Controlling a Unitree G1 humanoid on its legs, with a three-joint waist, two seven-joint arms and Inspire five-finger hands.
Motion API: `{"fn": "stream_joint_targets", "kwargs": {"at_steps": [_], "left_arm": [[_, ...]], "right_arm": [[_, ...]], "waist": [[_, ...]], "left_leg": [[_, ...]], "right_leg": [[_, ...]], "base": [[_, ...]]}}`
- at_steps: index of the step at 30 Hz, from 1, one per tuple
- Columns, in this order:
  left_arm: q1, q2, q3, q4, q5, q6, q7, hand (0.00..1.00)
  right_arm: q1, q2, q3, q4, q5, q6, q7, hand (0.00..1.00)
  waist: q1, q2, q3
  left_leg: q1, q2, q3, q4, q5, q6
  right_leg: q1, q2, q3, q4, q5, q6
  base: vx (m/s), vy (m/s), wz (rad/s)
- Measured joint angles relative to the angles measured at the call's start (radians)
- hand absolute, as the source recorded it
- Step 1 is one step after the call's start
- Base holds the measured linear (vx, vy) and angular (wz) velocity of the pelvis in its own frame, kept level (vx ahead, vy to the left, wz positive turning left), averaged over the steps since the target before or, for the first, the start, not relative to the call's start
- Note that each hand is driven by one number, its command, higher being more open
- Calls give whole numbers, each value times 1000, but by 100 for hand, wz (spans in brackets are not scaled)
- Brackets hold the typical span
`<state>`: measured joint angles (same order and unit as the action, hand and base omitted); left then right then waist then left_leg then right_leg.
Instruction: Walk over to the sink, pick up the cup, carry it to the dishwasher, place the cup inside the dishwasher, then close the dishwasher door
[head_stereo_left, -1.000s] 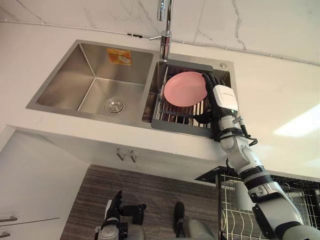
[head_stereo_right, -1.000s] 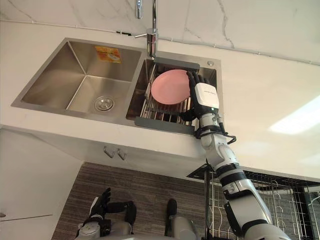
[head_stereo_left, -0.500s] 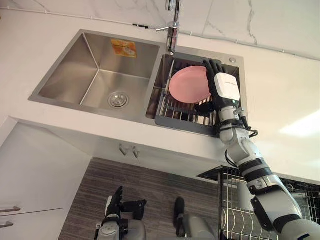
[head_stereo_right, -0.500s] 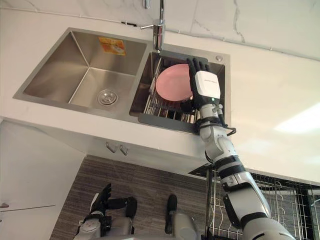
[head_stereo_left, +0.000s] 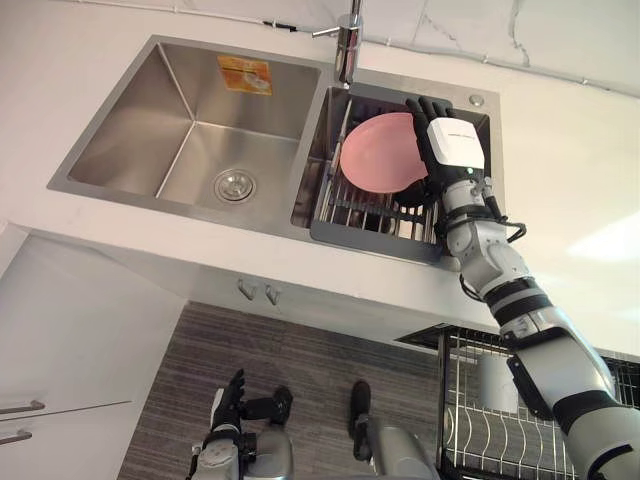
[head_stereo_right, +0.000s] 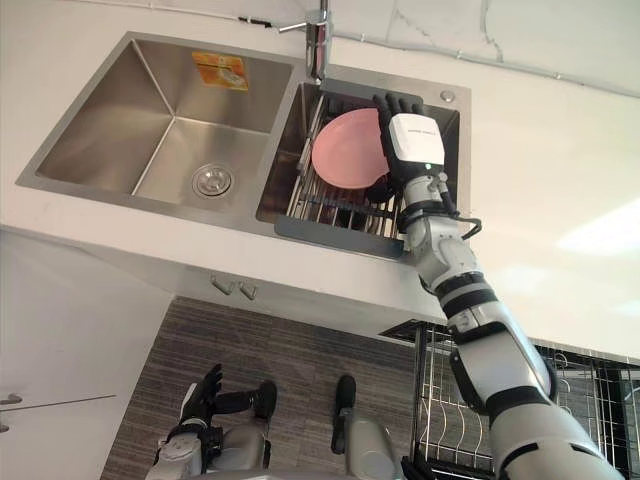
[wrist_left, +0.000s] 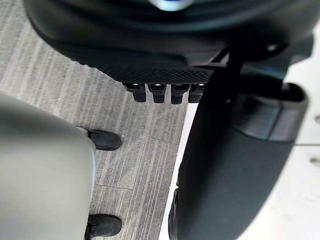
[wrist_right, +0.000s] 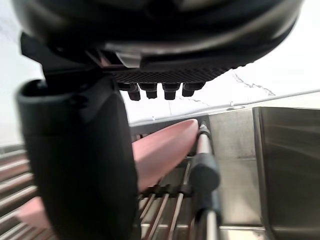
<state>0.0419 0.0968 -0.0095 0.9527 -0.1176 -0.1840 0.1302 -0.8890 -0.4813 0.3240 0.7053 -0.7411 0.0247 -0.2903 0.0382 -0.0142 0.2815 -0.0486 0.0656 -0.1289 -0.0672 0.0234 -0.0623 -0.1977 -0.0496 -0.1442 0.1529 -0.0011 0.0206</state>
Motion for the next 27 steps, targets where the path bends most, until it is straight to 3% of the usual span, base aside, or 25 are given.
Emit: {"fn": "stream_joint_targets", "kwargs": {"at_steps": [19, 27], "left_arm": [[-28, 2, -20, 15, -21, -7, -5, 100], [-32, 2, -17, 14, -18, 9, -6, 100]], "right_arm": [[-80, -40, 37, 21, -38, -38, 20, 0], [40, -24, 34, -125, -26, -33, 28, 0]], "waist": [[6, 9, 34], [7, 8, 34]], "left_leg": [[-16, 4, 1, -5, 15, -4], [6, 4, 6, -7, 15, -4]], "right_leg": [[-20, 5, 3, 0, 10, -8], [-4, 4, 10, 4, 12, -7]], "base": [[-13, -5, 0], [-2, 0, -1]]}}
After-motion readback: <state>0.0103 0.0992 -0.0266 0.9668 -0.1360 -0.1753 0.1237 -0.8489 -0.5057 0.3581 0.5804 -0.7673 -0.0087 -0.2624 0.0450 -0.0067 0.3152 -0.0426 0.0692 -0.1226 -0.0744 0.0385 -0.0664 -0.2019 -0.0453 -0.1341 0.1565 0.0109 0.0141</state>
